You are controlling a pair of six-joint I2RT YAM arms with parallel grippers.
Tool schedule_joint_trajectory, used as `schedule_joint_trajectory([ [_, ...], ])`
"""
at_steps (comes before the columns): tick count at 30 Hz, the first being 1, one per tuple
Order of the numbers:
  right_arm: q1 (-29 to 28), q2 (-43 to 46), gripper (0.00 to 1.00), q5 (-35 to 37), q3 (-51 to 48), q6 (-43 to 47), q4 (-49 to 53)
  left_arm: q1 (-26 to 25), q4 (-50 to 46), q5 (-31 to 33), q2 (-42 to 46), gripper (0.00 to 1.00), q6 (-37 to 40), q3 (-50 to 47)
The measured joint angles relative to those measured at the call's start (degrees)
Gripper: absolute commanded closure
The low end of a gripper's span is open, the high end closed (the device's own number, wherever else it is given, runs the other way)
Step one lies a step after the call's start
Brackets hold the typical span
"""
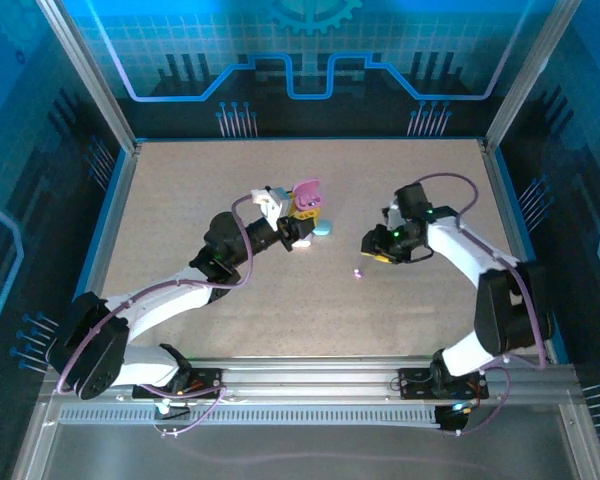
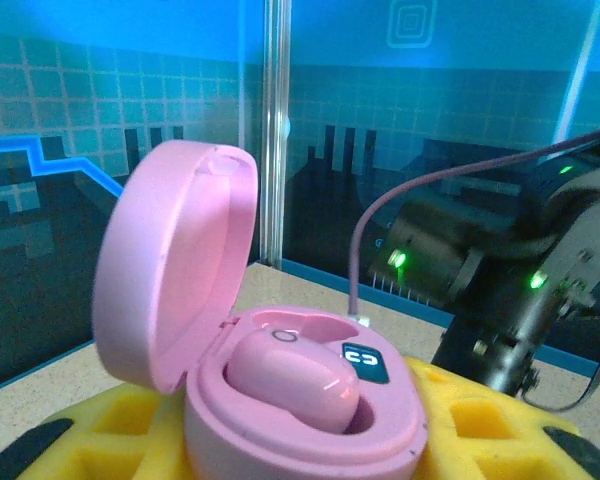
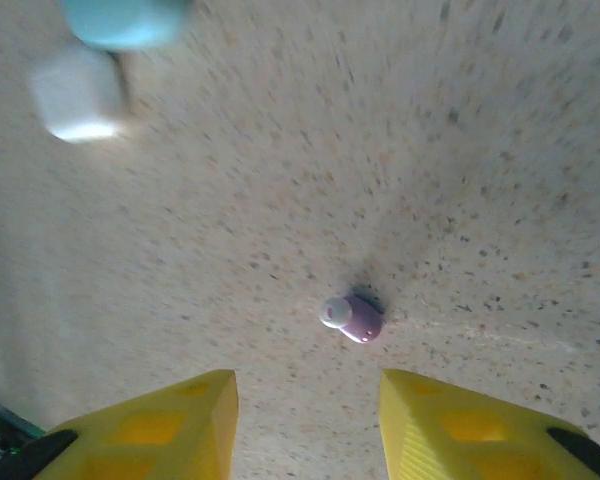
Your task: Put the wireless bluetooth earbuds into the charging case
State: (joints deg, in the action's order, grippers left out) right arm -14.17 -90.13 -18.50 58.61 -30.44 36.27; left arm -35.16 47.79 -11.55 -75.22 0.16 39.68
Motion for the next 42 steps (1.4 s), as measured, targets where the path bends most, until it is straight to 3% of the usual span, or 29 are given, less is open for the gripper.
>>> schedule_joint_trajectory([
  [9,-4.33,-11.08,0.62,3.39,4.85,3.39,0.76,0.00,-0.85,0.02,0.00,0.70,0.04,0.00],
  [18,-5.57,-15.04,0.71,4.35,6.67,5.97,1.25,0.00,-0.98,0.02,0.00,0.69,0.20,0.00],
  [42,-13.60,-8.85,0.71,4.85,2.14,7.93,6.19,0.00,-0.98,0.02,0.00,0.69,0.11,0.00],
])
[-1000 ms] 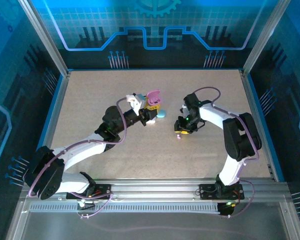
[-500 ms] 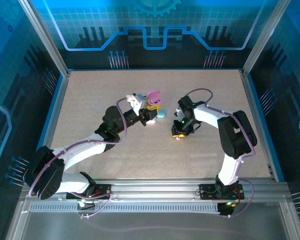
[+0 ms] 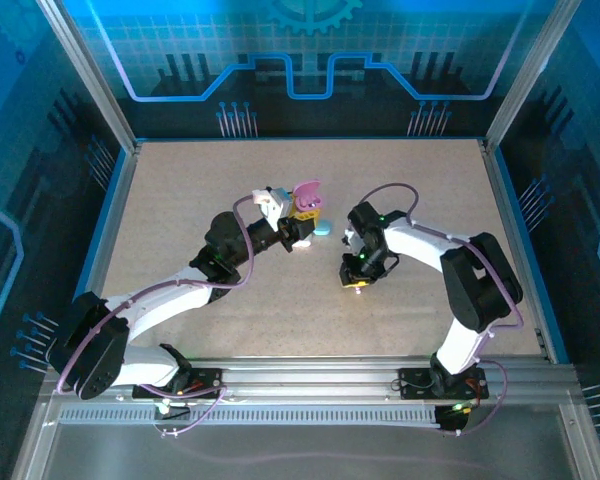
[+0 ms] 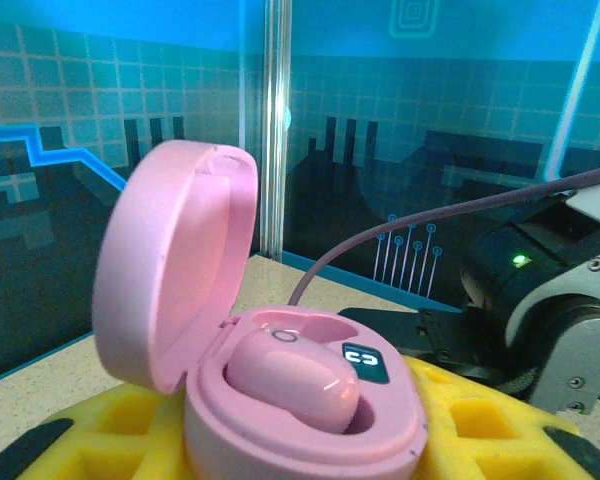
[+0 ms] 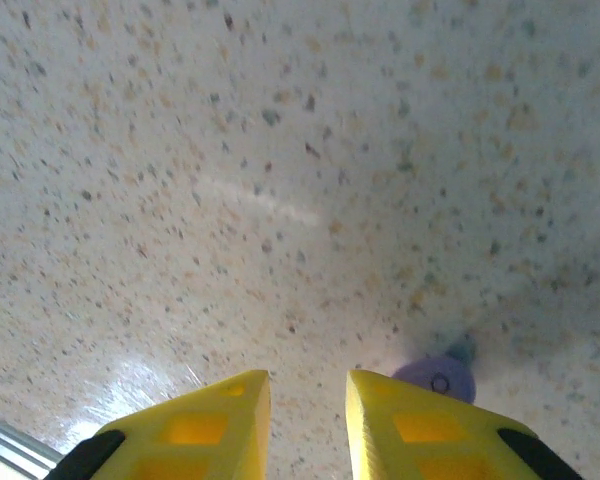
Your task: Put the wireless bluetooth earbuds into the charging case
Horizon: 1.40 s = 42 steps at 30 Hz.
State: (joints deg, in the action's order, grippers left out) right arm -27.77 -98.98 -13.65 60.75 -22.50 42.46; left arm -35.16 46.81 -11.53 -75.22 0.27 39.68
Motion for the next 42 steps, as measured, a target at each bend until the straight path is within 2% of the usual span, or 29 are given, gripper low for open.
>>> schedule_joint_trajectory([
  [6,-0.09,3.52,0.59,2.75,-1.20,-2.49,1.36,0.00,0.00,0.00,0.00,0.69,-0.15,0.00],
  [10,-0.07,6.03,0.56,4.28,-1.20,-5.86,1.46,0.00,0.00,-0.02,0.00,0.69,-0.15,0.00],
  [15,-0.02,4.09,0.54,5.03,-1.20,-9.31,1.33,0.00,0.00,0.00,0.00,0.69,-0.15,0.00],
  [23,-0.02,0.04,0.56,5.79,-1.20,-12.50,-0.02,0.00,0.00,0.00,0.00,0.69,-0.15,0.00],
  [32,-0.02,-1.92,0.66,6.25,-0.96,-13.31,-0.48,0.00,0.00,0.00,0.00,0.69,-0.15,0.00],
  [42,-0.02,-2.73,0.68,7.32,1.03,-12.85,-0.46,0.00,0.00,0.00,0.00,0.69,-0.15,0.00],
])
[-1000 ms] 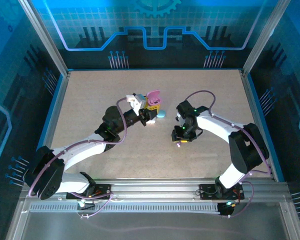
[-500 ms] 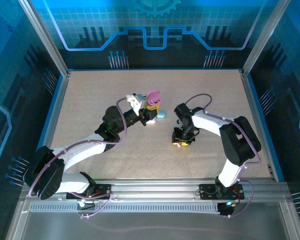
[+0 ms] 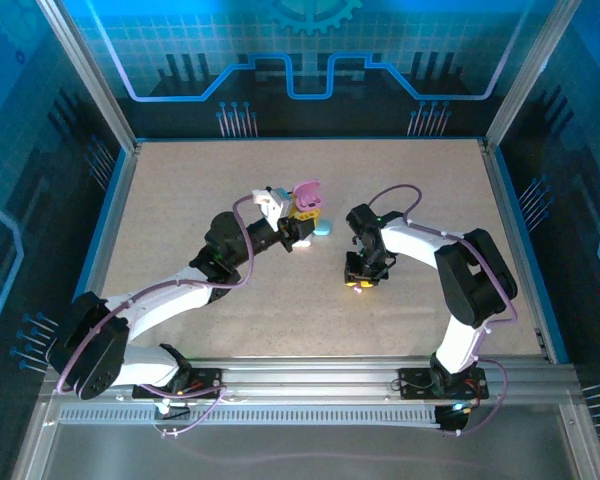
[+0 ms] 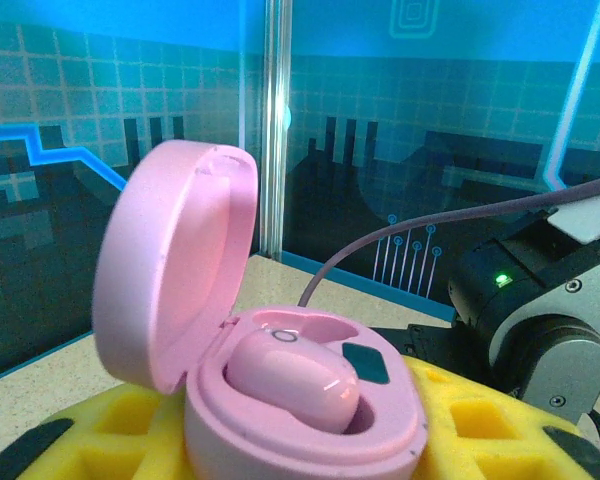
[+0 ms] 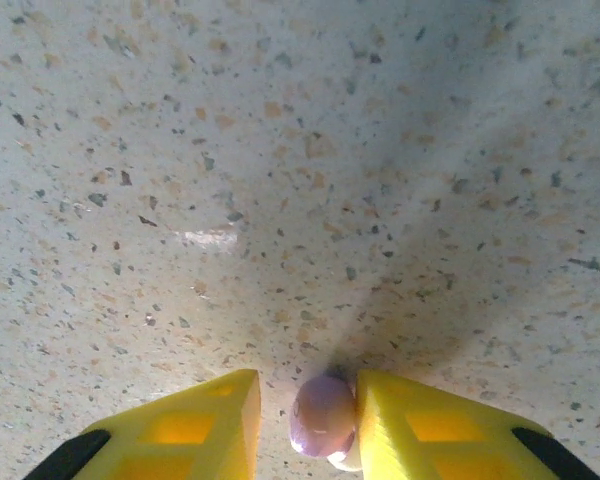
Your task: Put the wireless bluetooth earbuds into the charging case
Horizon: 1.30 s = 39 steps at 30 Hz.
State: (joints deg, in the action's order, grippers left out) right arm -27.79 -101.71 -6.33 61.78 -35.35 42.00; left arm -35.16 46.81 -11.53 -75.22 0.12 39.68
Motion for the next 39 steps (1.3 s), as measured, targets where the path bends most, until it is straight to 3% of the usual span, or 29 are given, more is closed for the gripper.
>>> schedule_joint_trajectory([
  [39,-1.11,-4.11,0.75,2.40,4.24,6.95,4.74,0.00,-0.02,0.24,0.00,0.69,0.00,0.00],
])
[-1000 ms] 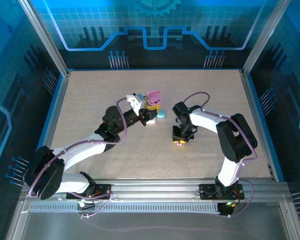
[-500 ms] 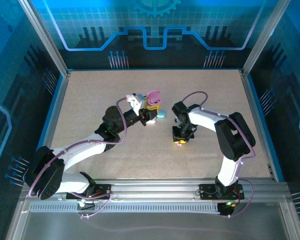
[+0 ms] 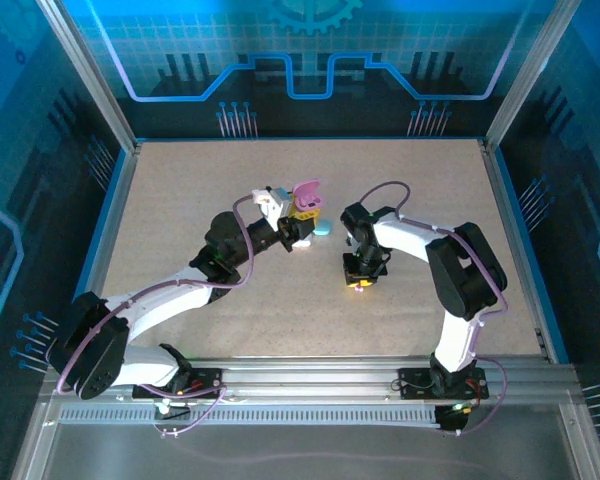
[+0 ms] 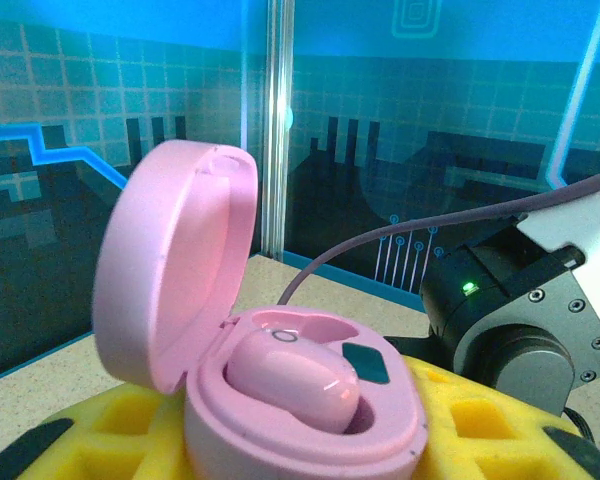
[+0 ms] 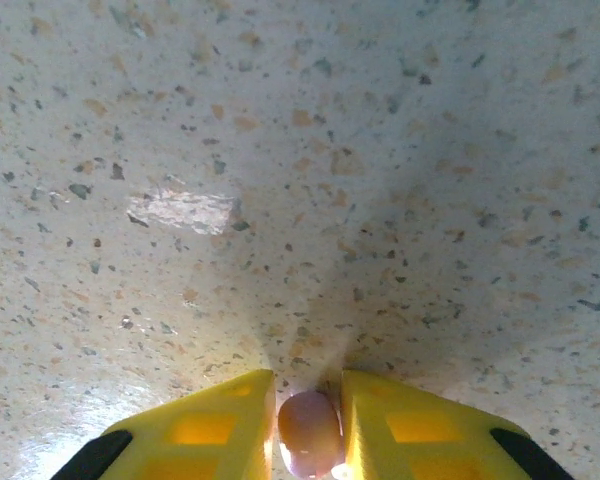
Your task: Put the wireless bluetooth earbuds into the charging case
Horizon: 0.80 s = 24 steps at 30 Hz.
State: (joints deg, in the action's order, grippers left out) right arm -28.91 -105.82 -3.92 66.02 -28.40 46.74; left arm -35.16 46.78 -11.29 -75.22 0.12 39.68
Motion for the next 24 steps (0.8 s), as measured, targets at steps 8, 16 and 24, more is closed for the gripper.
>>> schedule_joint_trajectory([
  [8,-0.07,-0.07,0.78,0.55,0.09,0.20,0.26,0.00,-0.02,0.00,0.00,0.69,0.00,0.00],
  [16,-0.35,2.12,0.78,0.31,0.11,0.17,0.33,0.00,-0.02,0.00,0.00,0.69,0.02,0.00],
  [24,-0.28,6.97,0.78,-1.64,0.11,0.15,0.24,0.00,-0.22,0.00,0.00,0.69,0.04,-0.04],
])
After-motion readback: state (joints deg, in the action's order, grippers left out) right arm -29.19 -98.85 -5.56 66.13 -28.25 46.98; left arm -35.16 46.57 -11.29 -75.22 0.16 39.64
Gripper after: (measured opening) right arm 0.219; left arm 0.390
